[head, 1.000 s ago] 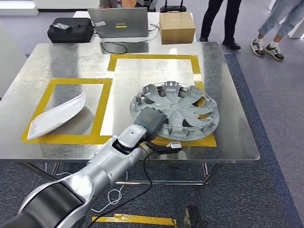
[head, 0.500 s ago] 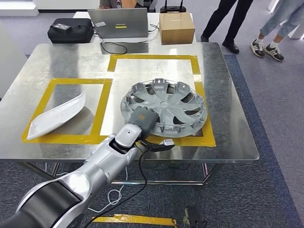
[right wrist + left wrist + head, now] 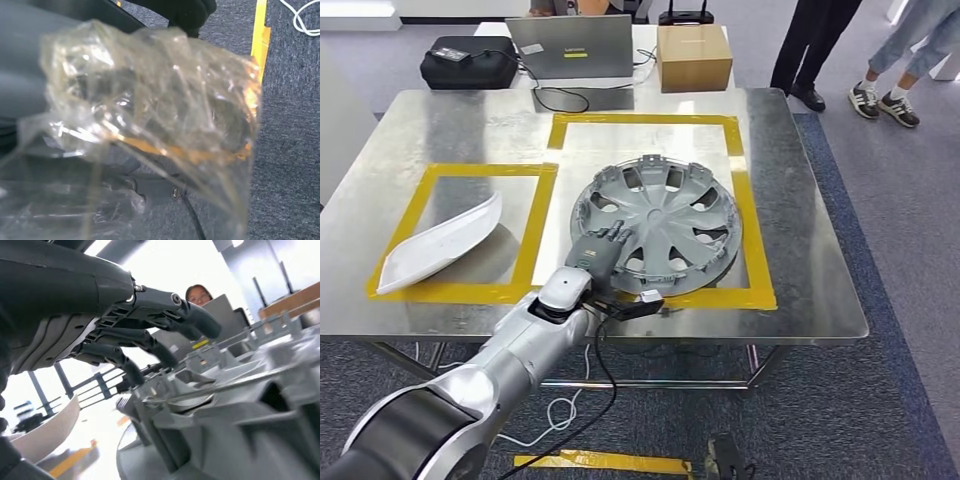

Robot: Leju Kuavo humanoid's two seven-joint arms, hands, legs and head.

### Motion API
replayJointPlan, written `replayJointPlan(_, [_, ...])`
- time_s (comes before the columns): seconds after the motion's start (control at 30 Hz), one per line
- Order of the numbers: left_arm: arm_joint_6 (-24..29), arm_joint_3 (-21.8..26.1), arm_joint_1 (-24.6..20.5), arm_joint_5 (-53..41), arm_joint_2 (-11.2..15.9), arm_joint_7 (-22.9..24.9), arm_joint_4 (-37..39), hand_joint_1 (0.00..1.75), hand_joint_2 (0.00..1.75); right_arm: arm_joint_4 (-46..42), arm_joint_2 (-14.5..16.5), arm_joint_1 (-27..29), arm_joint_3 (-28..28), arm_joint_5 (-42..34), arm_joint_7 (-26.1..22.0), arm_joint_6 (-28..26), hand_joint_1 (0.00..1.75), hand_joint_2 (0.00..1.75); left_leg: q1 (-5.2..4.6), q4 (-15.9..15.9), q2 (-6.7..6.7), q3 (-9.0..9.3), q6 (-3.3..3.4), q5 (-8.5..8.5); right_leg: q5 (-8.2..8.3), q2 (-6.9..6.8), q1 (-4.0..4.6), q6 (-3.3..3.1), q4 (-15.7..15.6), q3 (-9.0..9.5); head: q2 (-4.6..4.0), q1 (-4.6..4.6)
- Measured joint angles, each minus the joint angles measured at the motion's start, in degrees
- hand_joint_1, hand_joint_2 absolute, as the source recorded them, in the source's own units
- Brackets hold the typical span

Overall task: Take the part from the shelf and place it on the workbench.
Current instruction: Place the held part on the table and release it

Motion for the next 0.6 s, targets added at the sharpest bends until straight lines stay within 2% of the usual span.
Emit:
replayJointPlan(0.37, [0.7,1.6,0.5,0.7,0.3,-0.9,0.0,0.00,0.00,0.0,0.0,0.0,0.0,0.0,0.0,0.0,0.00,0.00,-0.01,0.0,0.00,-0.17,0.03,-0.04,-0.02,0.00,-0.01,0.00,0.0,-0.15,0.00,-0.01])
replayJointPlan(0.47, [1.1,2.4,0.6,2.3,0.2,-2.5,0.0,0.00,0.00,0.0,0.0,0.0,0.0,-0.1,0.0,0.0,0.00,0.00,-0.01,0.0,0.00,-0.17,0.03,-0.05,-0.02,0.00,0.00,0.00,0.0,-0.17,0.00,0.00])
replayJointPlan(0.6, [1.8,3.8,1.2,5.9,-0.3,-6.9,-0.3,0.00,0.00,0.0,0.0,0.0,0.0,-0.6,-0.5,-0.2,0.00,0.00,-0.01,0.0,0.00,-0.18,0.03,-0.05,-0.02,0.00,0.00,0.00,0.0,-0.19,0.00,-0.01])
